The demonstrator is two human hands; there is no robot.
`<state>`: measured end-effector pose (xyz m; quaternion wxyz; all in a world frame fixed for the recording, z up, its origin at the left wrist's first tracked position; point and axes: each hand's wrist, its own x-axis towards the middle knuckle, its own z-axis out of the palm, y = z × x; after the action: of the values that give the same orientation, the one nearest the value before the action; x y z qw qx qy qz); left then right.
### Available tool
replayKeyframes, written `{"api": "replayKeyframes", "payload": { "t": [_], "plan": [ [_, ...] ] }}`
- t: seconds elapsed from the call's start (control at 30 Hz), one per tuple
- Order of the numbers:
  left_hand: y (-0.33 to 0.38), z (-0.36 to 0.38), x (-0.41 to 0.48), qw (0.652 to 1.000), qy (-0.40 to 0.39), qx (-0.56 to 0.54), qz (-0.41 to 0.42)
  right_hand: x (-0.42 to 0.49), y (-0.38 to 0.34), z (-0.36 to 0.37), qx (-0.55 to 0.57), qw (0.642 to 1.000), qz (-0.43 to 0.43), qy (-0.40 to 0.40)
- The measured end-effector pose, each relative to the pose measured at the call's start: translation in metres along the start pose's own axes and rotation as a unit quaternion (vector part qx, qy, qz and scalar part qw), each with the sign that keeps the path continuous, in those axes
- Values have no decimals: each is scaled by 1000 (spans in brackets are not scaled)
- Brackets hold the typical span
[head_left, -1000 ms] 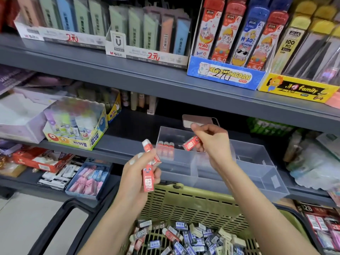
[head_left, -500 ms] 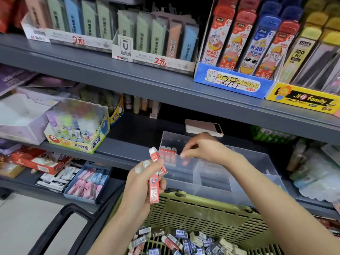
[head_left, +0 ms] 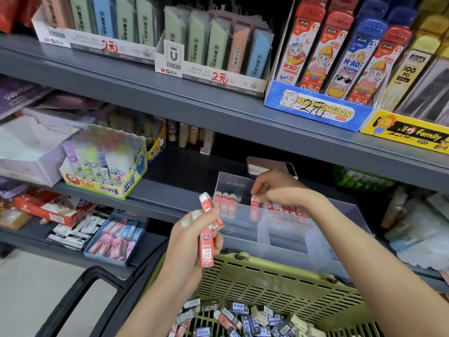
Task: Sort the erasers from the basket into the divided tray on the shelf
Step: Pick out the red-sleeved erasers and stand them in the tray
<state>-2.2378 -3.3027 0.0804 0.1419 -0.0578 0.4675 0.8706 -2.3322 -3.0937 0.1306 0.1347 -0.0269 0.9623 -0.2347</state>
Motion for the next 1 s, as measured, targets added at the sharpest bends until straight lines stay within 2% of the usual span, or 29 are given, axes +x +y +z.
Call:
{"api": "replayKeyframes", "payload": {
  "t": [0.07,0.13,0.17,0.2,0.27,0.37,0.57,0.67,0.7,0.73,0.77,0.8,0.83,0.87,0.93,1.0],
  "plan": [
    [0,0,0,1000,-1,0,-1,0,1,5,9,1000,5,12],
    [1,0,1,1000,-1,-1,-2,1,1,6,-126,990,-16,64],
    [1,0,1,1000,-2,-1,-2,2,1,6,-216,972,-38,82],
    [1,1,1,1000,-3,-1,-1,3,1,7,-283,953,-63,87],
    [1,1,1,1000,-5,-2,2,3,1,11,-349,931,-84,69],
    [1,1,1,1000,-3,-10,1,1,8,17,-390,915,-93,34],
    [2,0,2,1000,-3,-22,-6,3,8,16,-406,911,-67,-8],
    [3,0,2,1000,-11,-18,-9,-7,-4,15,-433,897,-73,52],
    [3,0,3,1000,-17,-19,-11,-12,-9,15,-401,907,-86,96],
    [4,0,3,999,-24,-18,-14,-19,-16,15,-312,935,-99,135],
    [5,0,3,999,-34,-16,-16,-27,-25,15,-168,969,-108,144],
    [7,0,4,999,-46,-12,-18,-36,-36,13,-1,986,-117,117],
    [8,-1,4,998,-61,-8,-20,-45,-47,11,133,981,-128,63],
    [9,-1,4,997,-77,-4,-23,-51,-57,9,210,967,-141,12],
    [11,-1,3,994,-108,3,-32,-57,-68,11,250,953,-162,-58],
    [12,0,2,990,-133,20,-38,-57,-74,15,258,947,-172,-87]
  ]
}}
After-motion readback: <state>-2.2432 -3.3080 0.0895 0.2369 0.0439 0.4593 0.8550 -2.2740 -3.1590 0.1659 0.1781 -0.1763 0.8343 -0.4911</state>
